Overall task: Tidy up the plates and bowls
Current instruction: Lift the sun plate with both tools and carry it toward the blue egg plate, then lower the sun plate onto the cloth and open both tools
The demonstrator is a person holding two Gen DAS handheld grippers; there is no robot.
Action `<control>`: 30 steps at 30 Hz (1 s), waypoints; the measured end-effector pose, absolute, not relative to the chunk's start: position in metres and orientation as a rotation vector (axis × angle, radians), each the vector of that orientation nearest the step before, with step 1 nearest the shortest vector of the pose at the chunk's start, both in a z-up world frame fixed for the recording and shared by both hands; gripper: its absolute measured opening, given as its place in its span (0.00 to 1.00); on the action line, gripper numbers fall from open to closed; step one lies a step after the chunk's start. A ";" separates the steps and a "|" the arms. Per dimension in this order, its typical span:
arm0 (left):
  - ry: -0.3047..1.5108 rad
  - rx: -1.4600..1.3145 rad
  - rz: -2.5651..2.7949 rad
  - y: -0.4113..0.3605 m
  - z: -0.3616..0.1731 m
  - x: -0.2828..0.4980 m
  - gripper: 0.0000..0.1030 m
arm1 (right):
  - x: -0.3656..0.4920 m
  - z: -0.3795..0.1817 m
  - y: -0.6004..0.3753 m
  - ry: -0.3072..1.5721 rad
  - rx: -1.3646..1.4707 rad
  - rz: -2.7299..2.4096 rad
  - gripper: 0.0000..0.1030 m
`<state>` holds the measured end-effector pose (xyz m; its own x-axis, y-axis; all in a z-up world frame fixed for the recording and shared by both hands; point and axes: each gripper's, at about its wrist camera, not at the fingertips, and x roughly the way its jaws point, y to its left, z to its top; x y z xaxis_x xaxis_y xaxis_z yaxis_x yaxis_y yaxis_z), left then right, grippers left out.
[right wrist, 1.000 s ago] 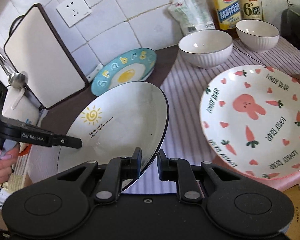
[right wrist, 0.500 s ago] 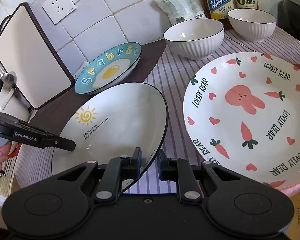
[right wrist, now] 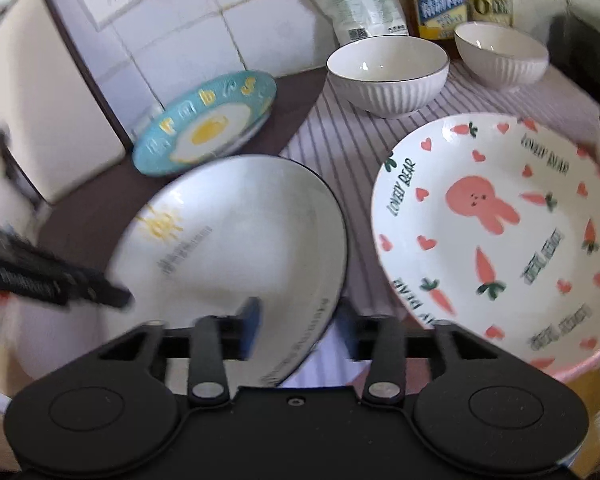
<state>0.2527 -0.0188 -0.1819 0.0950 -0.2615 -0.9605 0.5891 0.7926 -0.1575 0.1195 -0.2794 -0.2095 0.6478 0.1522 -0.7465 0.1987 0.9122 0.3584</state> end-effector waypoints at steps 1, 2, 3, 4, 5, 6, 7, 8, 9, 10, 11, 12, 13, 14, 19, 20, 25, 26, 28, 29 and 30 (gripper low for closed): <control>1.332 0.304 -0.654 -0.020 -0.175 0.248 0.43 | 0.116 -0.207 -0.281 0.865 0.453 -0.032 0.53; 1.328 0.316 -0.659 -0.021 -0.169 0.244 0.46 | 0.111 -0.203 -0.282 0.852 0.451 -0.036 0.53; 1.319 0.330 -0.663 -0.022 -0.162 0.239 0.48 | 0.107 -0.198 -0.281 0.838 0.448 -0.037 0.55; 1.312 0.342 -0.665 -0.024 -0.156 0.235 0.50 | 0.102 -0.193 -0.282 0.823 0.449 -0.035 0.59; 1.303 0.364 -0.666 -0.026 -0.150 0.230 0.52 | 0.097 -0.187 -0.282 0.811 0.449 -0.034 0.61; 1.294 0.385 -0.666 -0.028 -0.143 0.224 0.52 | 0.093 -0.181 -0.283 0.801 0.445 -0.037 0.61; 1.285 0.403 -0.667 -0.031 -0.137 0.219 0.54 | 0.088 -0.175 -0.283 0.792 0.436 -0.042 0.61; 1.277 0.416 -0.670 -0.033 -0.131 0.216 0.55 | 0.084 -0.168 -0.284 0.780 0.428 -0.053 0.62; 1.270 0.425 -0.674 -0.034 -0.126 0.212 0.56 | 0.080 -0.162 -0.286 0.773 0.423 -0.063 0.62; 1.265 0.433 -0.680 -0.037 -0.120 0.208 0.58 | 0.076 -0.155 -0.288 0.772 0.422 -0.061 0.62; 1.260 0.444 -0.701 -0.039 -0.113 0.203 0.59 | 0.071 -0.149 -0.292 0.771 0.432 -0.043 0.62; 1.257 0.451 -0.718 -0.040 -0.109 0.200 0.59 | 0.067 -0.143 -0.294 0.765 0.442 -0.029 0.62; 1.252 0.455 -0.736 -0.043 -0.103 0.195 0.59 | 0.061 -0.134 -0.298 0.752 0.448 -0.029 0.62; 1.250 0.461 -0.749 -0.045 -0.098 0.190 0.60 | 0.056 -0.128 -0.300 0.742 0.446 -0.033 0.62; 1.230 0.498 -0.803 -0.060 -0.080 0.171 0.63 | 0.033 -0.093 -0.308 0.698 0.382 -0.068 0.62; 1.225 0.504 -0.810 -0.064 -0.077 0.169 0.64 | 0.029 -0.088 -0.310 0.693 0.372 -0.070 0.62; 1.184 0.550 -0.853 -0.087 -0.069 0.156 0.65 | 0.016 -0.071 -0.322 0.689 0.292 -0.112 0.62; 1.175 0.553 -0.864 -0.092 -0.068 0.154 0.65 | 0.013 -0.068 -0.326 0.689 0.286 -0.119 0.62; 1.172 0.545 -0.870 -0.100 -0.067 0.153 0.65 | 0.009 -0.065 -0.334 0.686 0.274 -0.134 0.68; 1.170 0.533 -0.873 -0.106 -0.066 0.153 0.65 | 0.006 -0.065 -0.339 0.682 0.270 -0.143 0.71; 1.171 0.524 -0.872 -0.110 -0.066 0.153 0.66 | 0.004 -0.064 -0.343 0.676 0.266 -0.151 0.73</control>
<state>0.1531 -0.1102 -0.0657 0.1309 -0.3117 -0.9411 0.8123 0.5779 -0.0784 0.0042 -0.3428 -0.0644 0.7708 -0.0513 -0.6350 0.2229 0.9554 0.1935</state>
